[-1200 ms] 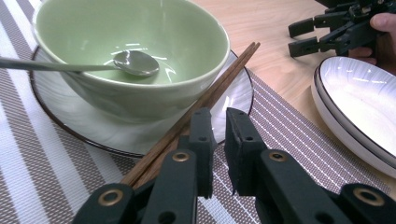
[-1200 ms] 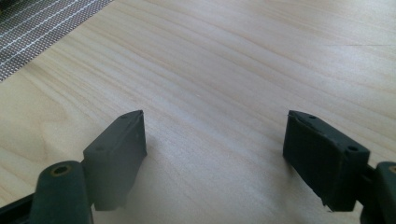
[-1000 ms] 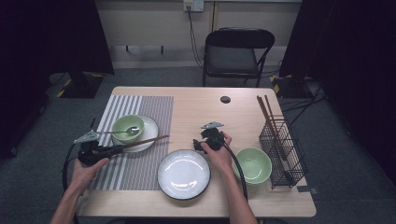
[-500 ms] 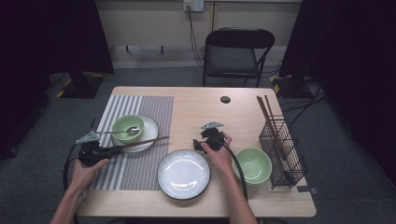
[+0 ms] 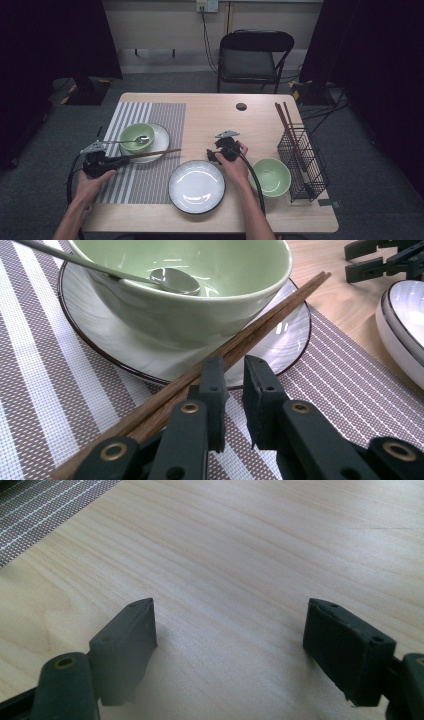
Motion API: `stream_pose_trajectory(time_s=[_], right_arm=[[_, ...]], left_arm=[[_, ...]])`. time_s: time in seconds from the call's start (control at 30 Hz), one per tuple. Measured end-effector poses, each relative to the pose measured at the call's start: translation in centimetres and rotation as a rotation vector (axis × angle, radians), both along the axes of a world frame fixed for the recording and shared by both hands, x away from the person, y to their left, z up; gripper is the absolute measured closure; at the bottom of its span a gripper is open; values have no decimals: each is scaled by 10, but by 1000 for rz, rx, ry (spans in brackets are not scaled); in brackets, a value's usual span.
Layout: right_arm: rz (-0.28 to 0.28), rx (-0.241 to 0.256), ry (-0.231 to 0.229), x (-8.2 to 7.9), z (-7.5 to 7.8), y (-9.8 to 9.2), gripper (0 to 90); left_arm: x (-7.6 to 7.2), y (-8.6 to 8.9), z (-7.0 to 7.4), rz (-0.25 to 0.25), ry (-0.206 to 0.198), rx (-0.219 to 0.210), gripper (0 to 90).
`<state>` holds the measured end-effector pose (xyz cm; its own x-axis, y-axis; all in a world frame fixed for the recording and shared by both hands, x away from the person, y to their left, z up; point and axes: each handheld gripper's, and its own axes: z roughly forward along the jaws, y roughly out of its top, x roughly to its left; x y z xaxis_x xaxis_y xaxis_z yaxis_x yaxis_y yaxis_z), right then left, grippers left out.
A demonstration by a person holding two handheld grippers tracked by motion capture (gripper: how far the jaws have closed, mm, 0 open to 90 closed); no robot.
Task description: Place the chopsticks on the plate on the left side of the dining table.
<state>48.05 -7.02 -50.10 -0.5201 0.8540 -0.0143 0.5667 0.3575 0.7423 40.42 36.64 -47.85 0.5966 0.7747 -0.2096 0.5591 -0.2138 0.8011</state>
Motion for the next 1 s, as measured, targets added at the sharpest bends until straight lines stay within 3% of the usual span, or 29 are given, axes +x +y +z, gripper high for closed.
stream_pose_trajectory(time_s=[1.0], right_arm=[[1, -1, 0, 0, 0, 0, 207]], left_arm=[[-1, 1, -1, 10, 6, 14, 755]])
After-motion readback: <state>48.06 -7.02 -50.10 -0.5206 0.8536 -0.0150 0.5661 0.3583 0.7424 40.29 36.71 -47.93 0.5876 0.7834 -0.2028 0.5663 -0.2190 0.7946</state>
